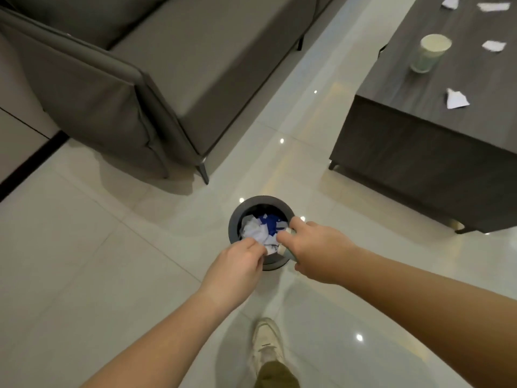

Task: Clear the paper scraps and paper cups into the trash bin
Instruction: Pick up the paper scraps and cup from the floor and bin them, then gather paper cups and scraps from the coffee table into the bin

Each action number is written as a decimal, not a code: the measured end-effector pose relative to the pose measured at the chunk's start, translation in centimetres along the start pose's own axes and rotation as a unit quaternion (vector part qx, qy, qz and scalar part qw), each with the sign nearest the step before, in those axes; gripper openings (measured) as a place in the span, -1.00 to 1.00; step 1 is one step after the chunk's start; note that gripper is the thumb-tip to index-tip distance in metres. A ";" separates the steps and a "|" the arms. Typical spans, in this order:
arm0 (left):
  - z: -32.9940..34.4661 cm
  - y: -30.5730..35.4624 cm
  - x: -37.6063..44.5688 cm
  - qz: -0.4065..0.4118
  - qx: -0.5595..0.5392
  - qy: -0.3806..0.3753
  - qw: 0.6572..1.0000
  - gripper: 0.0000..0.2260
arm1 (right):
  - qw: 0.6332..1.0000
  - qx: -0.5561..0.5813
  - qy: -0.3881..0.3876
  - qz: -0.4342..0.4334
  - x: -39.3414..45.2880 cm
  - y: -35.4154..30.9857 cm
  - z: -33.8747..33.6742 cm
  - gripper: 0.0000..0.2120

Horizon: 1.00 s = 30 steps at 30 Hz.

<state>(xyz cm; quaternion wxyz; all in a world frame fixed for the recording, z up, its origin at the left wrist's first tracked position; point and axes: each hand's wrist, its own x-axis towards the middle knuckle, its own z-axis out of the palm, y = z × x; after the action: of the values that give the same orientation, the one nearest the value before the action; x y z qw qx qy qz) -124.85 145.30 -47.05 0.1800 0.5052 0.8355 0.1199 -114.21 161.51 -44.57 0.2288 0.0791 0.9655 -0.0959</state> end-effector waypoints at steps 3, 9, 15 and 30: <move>0.6 -2.8 3.6 -0.031 -0.023 -0.006 0.999 -0.79 | 0.999 0.011 -0.030 0.025 4.5 0.4 0.2 -0.50; 3.6 -7.7 8.4 -0.063 -0.052 -0.053 0.995 -0.80 | 0.995 0.040 -0.065 0.061 11.2 1.5 2.7 -0.54; 6.2 -10.6 10.9 -0.048 -0.079 -0.095 0.991 -0.71 | 0.995 0.038 -0.041 0.078 15.1 2.2 4.8 -0.36; -2.4 -6.3 12.0 -0.038 -0.057 -0.097 0.993 -0.44 | 0.990 0.105 -0.009 0.094 8.3 5.0 -4.6 -0.45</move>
<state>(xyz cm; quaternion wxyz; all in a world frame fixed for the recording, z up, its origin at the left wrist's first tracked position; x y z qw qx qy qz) -136.01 153.04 -49.48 0.2930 0.4711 0.8245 0.1115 -122.50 168.23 -45.07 0.2357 0.1924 0.9363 -0.1752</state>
